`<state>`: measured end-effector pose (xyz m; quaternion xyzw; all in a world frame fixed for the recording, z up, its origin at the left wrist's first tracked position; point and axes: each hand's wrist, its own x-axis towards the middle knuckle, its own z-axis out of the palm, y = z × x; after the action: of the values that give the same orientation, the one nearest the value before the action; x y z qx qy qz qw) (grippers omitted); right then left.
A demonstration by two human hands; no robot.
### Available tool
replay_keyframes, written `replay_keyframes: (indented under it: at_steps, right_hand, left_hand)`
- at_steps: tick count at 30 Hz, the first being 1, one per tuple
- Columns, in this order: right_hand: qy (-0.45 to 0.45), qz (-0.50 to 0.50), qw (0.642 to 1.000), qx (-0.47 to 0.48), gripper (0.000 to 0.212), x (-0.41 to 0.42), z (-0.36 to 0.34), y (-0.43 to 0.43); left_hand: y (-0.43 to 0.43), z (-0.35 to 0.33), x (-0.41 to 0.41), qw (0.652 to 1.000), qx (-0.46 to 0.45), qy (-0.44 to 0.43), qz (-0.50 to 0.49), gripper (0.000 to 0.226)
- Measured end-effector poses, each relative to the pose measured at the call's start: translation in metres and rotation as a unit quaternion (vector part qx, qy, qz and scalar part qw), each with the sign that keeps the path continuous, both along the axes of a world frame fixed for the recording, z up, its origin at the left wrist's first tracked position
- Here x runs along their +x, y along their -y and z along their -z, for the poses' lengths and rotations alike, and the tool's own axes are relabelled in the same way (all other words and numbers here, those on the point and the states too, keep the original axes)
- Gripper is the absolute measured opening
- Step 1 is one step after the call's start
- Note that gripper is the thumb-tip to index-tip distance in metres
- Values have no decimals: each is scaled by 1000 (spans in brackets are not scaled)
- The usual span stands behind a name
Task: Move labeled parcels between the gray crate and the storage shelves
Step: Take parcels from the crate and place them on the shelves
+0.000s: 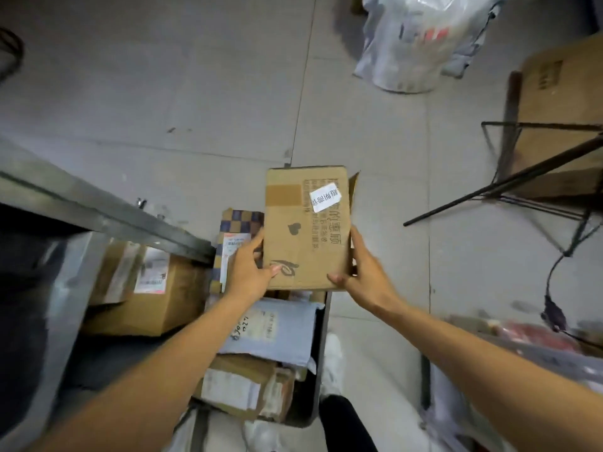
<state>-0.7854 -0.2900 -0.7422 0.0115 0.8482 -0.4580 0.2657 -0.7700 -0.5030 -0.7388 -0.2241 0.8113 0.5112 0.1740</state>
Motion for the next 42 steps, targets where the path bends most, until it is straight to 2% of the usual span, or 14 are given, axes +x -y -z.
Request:
replay_keyframes:
  at_steps: [6, 11, 14, 19, 29, 34, 38, 42]
  right_hand:
    - [63, 1, 998, 1, 99, 5, 106, 0]
    - [87, 5, 996, -9, 95, 12, 143, 0]
    - [109, 26, 994, -9, 101, 19, 157, 9]
    - [119, 52, 992, 0, 100, 26, 167, 13]
    - [119, 64, 990, 34, 97, 23, 171, 6]
    - [132, 72, 989, 18, 93, 24, 169, 10]
    - [141, 74, 987, -8, 89, 27, 167, 19]
    - [155, 62, 986, 16, 86, 22, 167, 23]
  left_hand:
    - [1, 95, 2, 999, -7, 50, -4, 84]
    - [-1, 132, 11, 997, -18, 76, 18, 87]
    - [4, 142, 13, 996, -34, 76, 22, 86]
    - [3, 147, 8, 995, -35, 73, 51, 79]
    - [1, 171, 20, 996, -9, 81, 35, 100]
    - [5, 168, 19, 996, 13, 85, 18, 96]
    - [14, 171, 16, 997, -12, 79, 20, 96]
    - [14, 174, 13, 994, -53, 74, 52, 95]
